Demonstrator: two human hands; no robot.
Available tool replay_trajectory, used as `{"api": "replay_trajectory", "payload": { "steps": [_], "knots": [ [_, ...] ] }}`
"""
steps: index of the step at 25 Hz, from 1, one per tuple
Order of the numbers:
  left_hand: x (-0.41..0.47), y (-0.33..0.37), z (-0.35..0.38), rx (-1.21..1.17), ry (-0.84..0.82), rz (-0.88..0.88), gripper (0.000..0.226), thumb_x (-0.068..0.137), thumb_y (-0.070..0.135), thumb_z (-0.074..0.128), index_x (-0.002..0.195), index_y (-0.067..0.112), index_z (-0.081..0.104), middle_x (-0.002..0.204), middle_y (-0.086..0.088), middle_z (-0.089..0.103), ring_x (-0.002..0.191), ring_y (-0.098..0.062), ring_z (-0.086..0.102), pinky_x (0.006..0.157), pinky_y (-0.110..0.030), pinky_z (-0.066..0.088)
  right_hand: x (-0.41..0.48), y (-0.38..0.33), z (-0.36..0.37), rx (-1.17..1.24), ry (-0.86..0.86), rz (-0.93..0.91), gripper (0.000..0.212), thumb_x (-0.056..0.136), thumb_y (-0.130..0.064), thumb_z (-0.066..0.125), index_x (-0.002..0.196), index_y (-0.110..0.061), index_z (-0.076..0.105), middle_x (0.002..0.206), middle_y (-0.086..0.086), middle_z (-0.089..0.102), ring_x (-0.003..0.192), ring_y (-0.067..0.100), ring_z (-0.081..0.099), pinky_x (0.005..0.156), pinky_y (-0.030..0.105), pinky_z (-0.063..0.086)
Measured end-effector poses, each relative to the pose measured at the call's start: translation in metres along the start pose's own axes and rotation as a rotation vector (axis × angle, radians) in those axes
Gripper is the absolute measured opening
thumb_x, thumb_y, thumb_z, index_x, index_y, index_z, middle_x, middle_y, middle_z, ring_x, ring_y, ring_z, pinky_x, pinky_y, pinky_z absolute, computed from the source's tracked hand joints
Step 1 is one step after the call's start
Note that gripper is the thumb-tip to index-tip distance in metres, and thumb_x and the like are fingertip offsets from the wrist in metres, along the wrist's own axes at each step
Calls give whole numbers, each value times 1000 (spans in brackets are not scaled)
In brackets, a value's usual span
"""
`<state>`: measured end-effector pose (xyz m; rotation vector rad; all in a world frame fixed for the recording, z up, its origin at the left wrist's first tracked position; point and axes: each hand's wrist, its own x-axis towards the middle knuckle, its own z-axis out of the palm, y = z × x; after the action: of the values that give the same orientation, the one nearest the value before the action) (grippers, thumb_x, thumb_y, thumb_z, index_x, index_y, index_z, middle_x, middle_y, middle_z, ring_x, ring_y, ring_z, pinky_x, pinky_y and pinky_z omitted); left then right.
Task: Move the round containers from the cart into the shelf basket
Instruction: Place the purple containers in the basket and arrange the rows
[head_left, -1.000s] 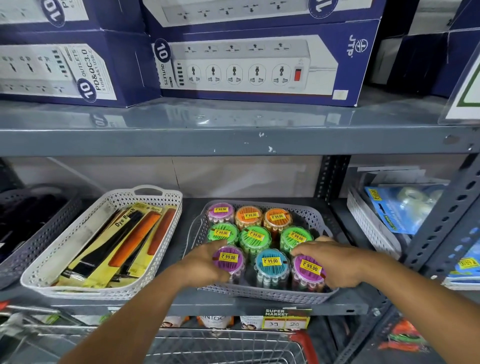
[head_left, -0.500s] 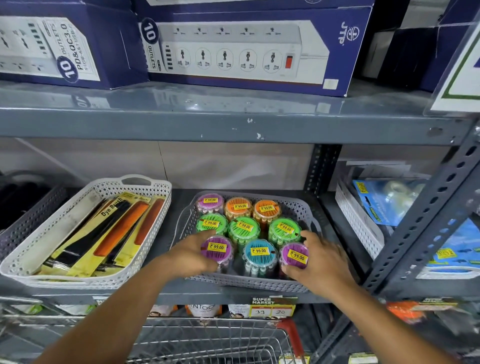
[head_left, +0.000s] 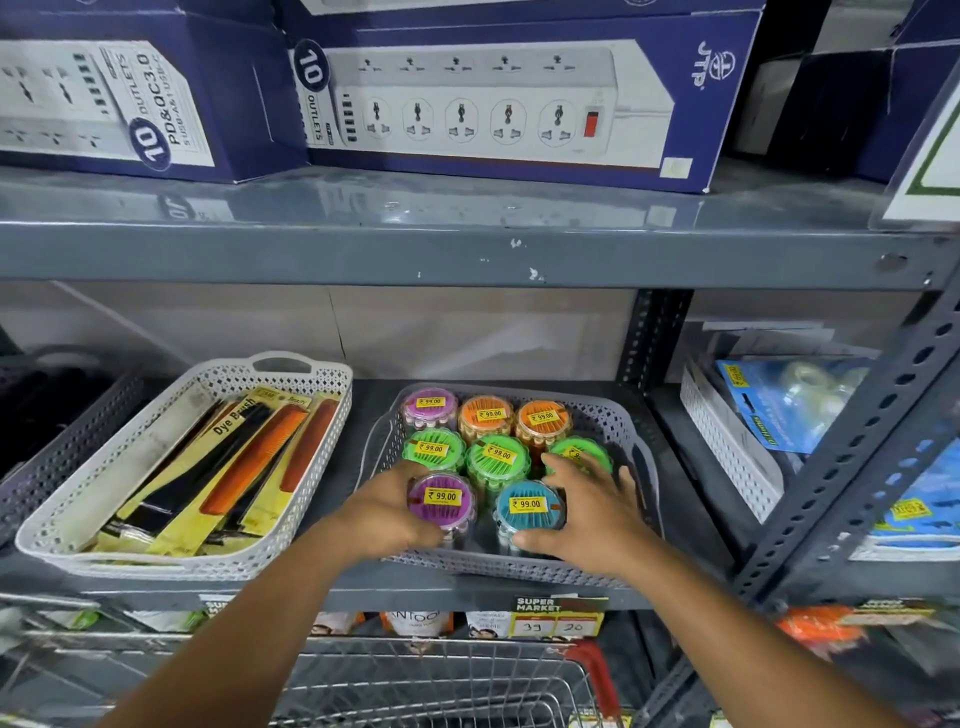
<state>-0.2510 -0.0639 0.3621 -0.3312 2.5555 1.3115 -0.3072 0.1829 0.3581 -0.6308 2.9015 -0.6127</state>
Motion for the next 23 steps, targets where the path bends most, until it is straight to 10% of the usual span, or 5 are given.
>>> {"api": "replay_trajectory", "payload": {
  "steps": [7, 10, 15, 23],
  "knots": [
    [1, 9, -3, 114, -33, -24, 100, 67, 18, 83, 149, 23, 26, 134, -3, 58, 92, -10, 66, 83, -34, 59, 8, 15, -7, 63, 9, -11, 104, 62, -76, 63, 147, -36, 17, 150, -15, 38, 146, 18, 12, 114, 57, -11],
    [8, 18, -19, 84, 197, 48, 68, 83, 16, 75, 140, 18, 39, 126, 4, 59, 83, -7, 58, 78, -25, 50, 29, 37, -23, 112, 233, 268, 93, 63, -77, 61, 141, -34, 33, 141, -4, 52, 134, 25, 41, 115, 62, 6],
    [36, 10, -33, 185, 191, 46, 41, 88, 12, 64, 126, 23, 55, 103, -6, 73, 85, -25, 73, 78, -47, 62, 50, 58, -21, 4, 79, 264, 93, 68, -72, 64, 143, -26, 35, 138, -6, 56, 131, 21, 46, 115, 63, 3],
    [48, 4, -26, 227, 154, 3, 45, 88, 3, 59, 131, 17, 58, 97, -15, 74, 48, -9, 55, 42, -21, 41, 68, 60, -51, 8, -289, 183, 99, 79, -55, 66, 151, -25, 5, 153, -19, 29, 147, 17, 12, 113, 62, -10]
  ]
}}
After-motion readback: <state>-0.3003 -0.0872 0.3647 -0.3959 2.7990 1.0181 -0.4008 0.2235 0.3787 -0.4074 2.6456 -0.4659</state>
